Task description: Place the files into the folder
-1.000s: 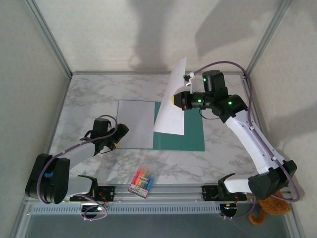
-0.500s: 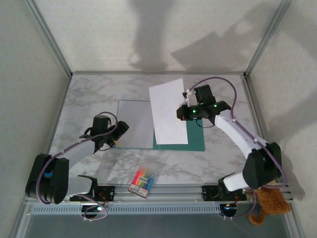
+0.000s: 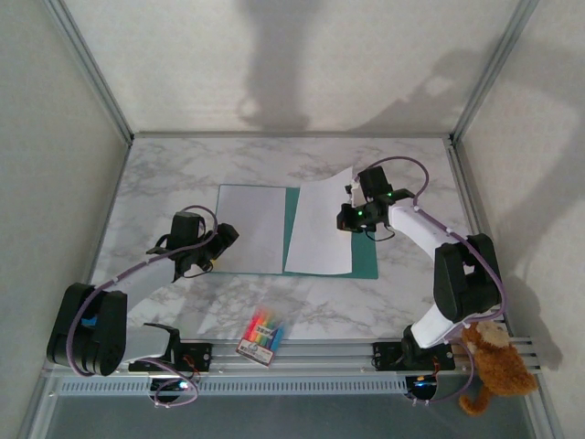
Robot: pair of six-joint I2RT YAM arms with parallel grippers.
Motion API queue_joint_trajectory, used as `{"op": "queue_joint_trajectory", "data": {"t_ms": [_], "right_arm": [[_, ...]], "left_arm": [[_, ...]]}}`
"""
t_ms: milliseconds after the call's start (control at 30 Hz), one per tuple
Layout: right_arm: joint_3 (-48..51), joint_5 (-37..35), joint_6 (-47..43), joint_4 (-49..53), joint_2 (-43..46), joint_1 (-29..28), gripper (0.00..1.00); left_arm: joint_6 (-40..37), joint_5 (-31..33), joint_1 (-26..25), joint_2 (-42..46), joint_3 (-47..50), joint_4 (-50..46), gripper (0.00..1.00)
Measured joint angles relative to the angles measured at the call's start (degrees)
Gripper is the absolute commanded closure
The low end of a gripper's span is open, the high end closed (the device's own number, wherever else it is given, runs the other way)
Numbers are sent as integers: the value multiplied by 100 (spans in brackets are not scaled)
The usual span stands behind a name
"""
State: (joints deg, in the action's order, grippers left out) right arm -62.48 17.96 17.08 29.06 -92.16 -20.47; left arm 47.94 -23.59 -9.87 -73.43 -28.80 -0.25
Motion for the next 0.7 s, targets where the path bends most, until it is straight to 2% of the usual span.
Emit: {"op": "queue_joint_trajectory", "data": {"t_ms": [700], "right_arm": [[586, -192, -140, 31, 372, 201, 100]], "left_arm": [[-68, -66, 2, -28, -162, -76, 13]]}}
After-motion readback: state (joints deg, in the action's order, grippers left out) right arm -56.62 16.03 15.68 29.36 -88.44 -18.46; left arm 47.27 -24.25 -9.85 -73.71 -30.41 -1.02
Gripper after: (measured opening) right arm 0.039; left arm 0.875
